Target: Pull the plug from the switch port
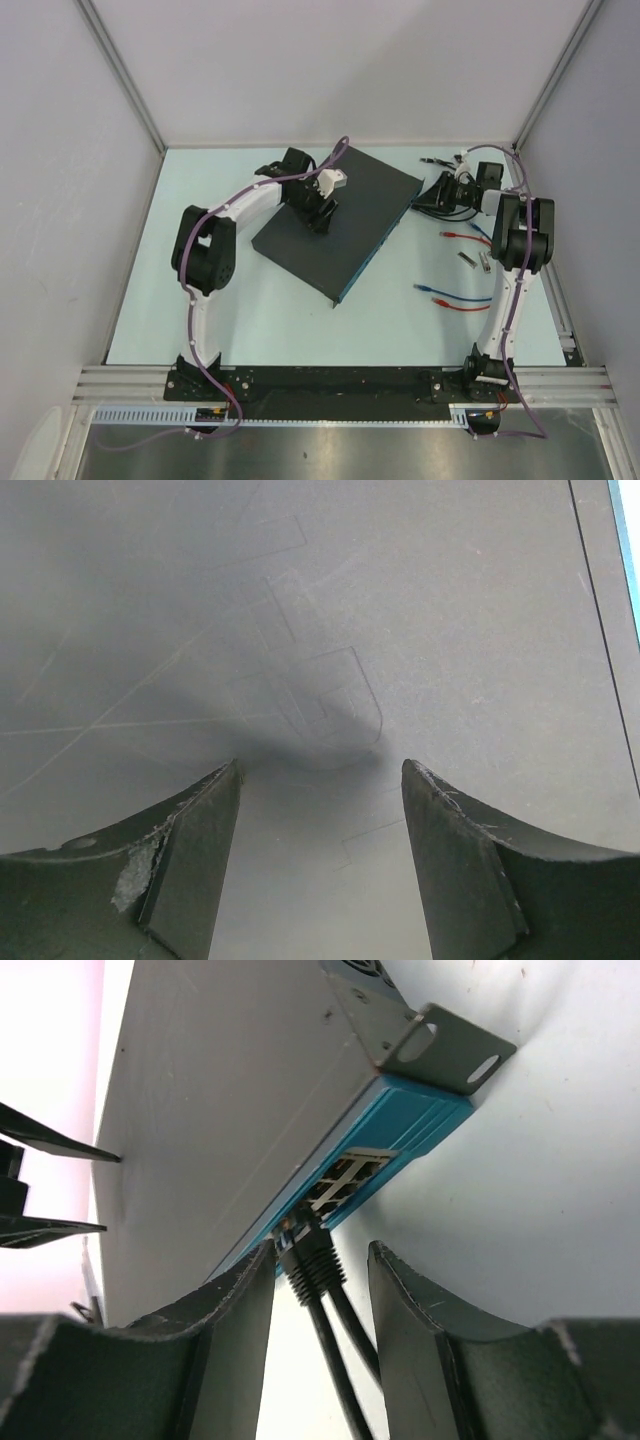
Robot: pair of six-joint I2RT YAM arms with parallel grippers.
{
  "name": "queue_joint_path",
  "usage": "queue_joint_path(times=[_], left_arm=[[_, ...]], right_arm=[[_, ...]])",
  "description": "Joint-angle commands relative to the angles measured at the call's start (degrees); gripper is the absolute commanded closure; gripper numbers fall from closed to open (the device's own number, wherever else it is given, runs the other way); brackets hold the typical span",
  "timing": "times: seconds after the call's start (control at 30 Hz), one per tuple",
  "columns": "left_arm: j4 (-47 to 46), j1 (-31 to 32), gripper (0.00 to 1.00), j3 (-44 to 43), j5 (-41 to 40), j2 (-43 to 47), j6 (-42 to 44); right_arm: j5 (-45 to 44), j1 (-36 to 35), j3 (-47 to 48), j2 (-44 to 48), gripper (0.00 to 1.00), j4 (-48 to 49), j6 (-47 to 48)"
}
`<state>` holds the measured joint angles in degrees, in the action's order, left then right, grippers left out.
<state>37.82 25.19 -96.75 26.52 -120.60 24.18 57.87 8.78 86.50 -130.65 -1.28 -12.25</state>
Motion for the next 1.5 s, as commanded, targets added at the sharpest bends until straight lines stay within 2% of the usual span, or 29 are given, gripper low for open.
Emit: queue_joint_path(times=[0.0, 0.33, 0.6, 0.93, 1.47], left_arm=[[1.81, 0.3, 0.28, 1.47, -2.7, -0.17, -0.37], [2.08, 0.65, 0.28, 0.77, -3.06, -0.25, -0.54], [2.17, 0.83, 0.28, 1.04, -3.5, -0.17, -0.46], [1.99, 0.83, 0.28, 1.65, -3.5, 0.1, -0.11], [2.17, 0.91, 0.28, 1.56, -3.76, -0.17, -0.02]], right_arm=[[4.18, 0.19, 2.27, -1.62, 0.53, 7.34, -5.15], [5.5, 0.28, 5.08, -4.96, 0.55, 8.13, -8.84], [8.4, 0.37, 4.64, -5.23, 0.63, 9.01, -9.11], [10.42, 1.07, 2.62, -5.14, 0.6, 12.53, -11.66], [13.5, 1.07, 2.1, -5.84, 0.64, 11.13, -11.05]])
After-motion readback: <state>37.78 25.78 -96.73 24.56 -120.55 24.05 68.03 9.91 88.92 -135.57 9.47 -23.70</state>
